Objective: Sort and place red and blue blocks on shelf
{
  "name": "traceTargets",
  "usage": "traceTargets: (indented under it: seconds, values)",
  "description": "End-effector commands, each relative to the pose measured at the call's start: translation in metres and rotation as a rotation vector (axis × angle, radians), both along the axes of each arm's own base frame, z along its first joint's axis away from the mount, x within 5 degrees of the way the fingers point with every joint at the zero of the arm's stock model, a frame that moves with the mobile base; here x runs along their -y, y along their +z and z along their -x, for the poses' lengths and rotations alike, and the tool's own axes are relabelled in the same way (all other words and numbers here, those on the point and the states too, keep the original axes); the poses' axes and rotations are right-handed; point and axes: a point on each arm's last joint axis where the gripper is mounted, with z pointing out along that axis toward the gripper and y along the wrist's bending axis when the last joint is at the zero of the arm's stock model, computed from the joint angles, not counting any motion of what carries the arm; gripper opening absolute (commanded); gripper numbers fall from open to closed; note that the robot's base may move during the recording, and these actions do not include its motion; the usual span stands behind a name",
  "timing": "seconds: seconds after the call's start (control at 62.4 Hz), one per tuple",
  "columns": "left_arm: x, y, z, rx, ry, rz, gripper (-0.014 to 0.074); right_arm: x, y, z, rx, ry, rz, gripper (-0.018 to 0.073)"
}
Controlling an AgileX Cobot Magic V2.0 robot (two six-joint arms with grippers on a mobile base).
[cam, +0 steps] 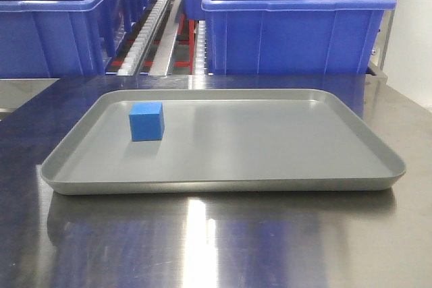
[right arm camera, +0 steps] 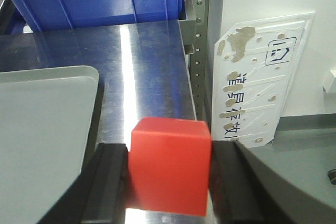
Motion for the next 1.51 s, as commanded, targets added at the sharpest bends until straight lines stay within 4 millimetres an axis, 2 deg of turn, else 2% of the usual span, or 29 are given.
traceTargets:
  seconds: [0.0, 0.208, 0.352, 0.577, 0.785, 1.089, 1.49]
  values:
    - [0.002, 0.016, -0.004, 0.085, -0.002, 0.030, 0.0507, 0.001, 0.017, -0.003, 0.117, -0.009, 0.014, 0.0049]
    - [0.007, 0.010, -0.014, -0.005, -0.006, 0.087, 0.0507, 0.001, 0.017, -0.003, 0.117, -0.009, 0.014, 0.0049]
    - [0.018, 0.011, -0.029, -0.093, -0.055, 0.078, 0.0507, 0.001, 0.017, -0.003, 0.117, -0.009, 0.014, 0.0049]
    - [0.047, 0.026, -0.060, -0.143, -0.162, 0.065, 0.0505, 0.001, 0.017, -0.003, 0.117, -0.009, 0.014, 0.0049]
    - [0.076, 0.029, -0.089, -0.193, -0.236, 0.065, 0.0505, 0.001, 0.017, -0.003, 0.117, -0.009, 0.014, 0.0049]
    - [0.122, 0.020, -0.122, -0.245, -0.324, 0.098, 0.0505, 0.001, 0.017, -0.003, 0.117, -0.009, 0.014, 0.0049]
    - [0.172, -0.004, -0.143, -0.331, -0.347, 0.160, 0.0505, 0.001, 0.017, -0.003, 0.117, -0.009, 0.014, 0.0049]
